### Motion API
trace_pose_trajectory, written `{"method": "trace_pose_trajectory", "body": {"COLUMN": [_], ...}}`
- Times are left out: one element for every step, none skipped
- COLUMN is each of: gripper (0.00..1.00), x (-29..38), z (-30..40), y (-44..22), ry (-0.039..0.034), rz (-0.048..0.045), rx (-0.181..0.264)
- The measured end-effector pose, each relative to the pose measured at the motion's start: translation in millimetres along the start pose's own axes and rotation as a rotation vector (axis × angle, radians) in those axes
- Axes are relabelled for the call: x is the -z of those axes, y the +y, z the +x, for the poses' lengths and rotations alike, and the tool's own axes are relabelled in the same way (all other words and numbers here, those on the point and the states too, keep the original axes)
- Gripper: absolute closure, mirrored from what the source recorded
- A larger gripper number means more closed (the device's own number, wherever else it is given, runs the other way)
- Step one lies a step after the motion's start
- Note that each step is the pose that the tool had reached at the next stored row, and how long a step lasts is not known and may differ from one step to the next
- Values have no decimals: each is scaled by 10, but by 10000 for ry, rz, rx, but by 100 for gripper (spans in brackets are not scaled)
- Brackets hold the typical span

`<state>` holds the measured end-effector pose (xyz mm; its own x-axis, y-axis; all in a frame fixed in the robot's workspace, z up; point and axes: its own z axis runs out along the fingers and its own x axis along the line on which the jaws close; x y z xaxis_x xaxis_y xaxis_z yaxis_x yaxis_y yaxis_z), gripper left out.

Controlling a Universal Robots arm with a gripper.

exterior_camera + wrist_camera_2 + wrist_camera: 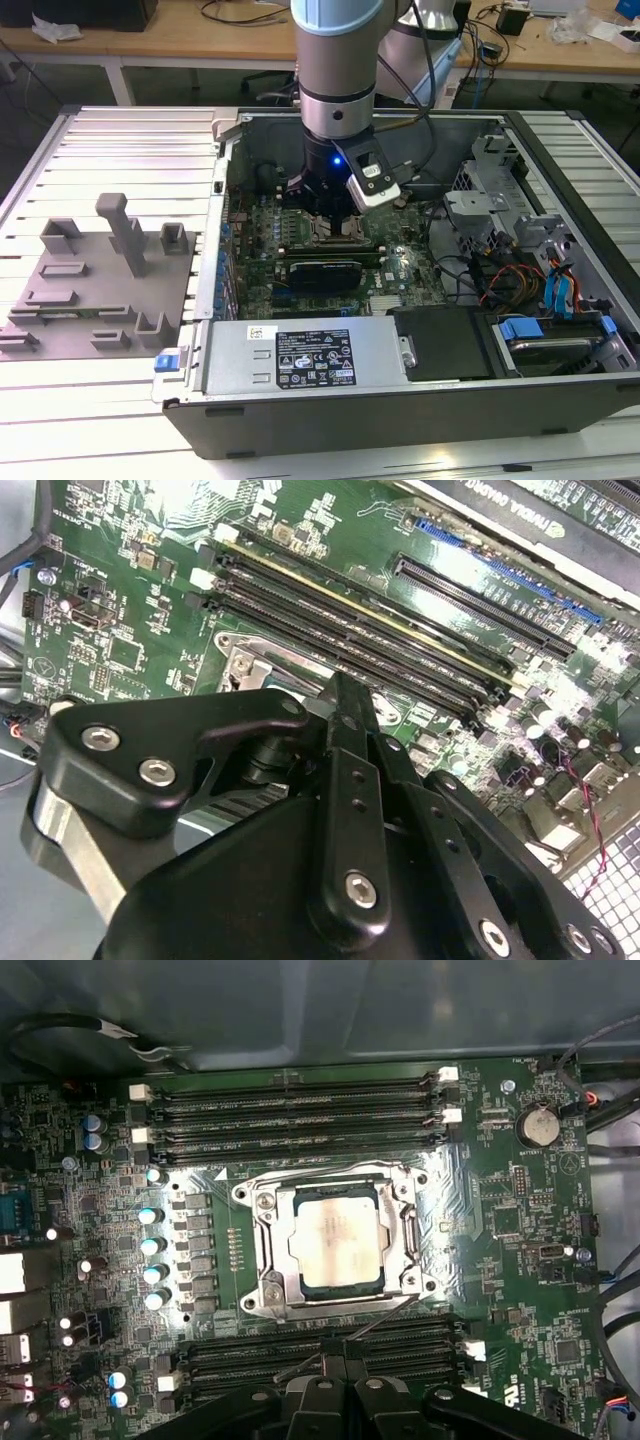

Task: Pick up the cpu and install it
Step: 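Install the second cpu locking lever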

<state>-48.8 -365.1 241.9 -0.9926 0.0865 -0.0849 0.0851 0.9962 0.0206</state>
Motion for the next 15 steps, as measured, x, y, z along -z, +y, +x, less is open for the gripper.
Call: {"method": "trace_pose_trajectory", "body": {"gripper": [89, 89, 89, 89, 89, 89, 89, 89, 89, 89, 89, 89, 89, 89, 89], "x": [-8, -14, -19, -36, -47, -52, -63, -76, -92, -104, -113, -121, -135, -151, -167], "z": [9, 15, 18, 28, 36, 42, 55, 73, 101, 120, 134, 149, 170, 193, 216], "y": [-1, -1, 0, 1, 1, 2, 1, 0, -3, -4, -6, -7, -9, -11, -14], "ry": [-1, -5, -5, -13, -21, -26, -37, -55, -83, -100, -111, -123, -139, -158, -182], "rz": [0, -1, 1, -1, -2, -2, -3, -5, -7, -8, -9, -9, -12, -13, -18], "rx": [1, 1, 1, 1, 1, 1, 1, 2, 2, 3, 3, 3, 3, 4, 2]}}
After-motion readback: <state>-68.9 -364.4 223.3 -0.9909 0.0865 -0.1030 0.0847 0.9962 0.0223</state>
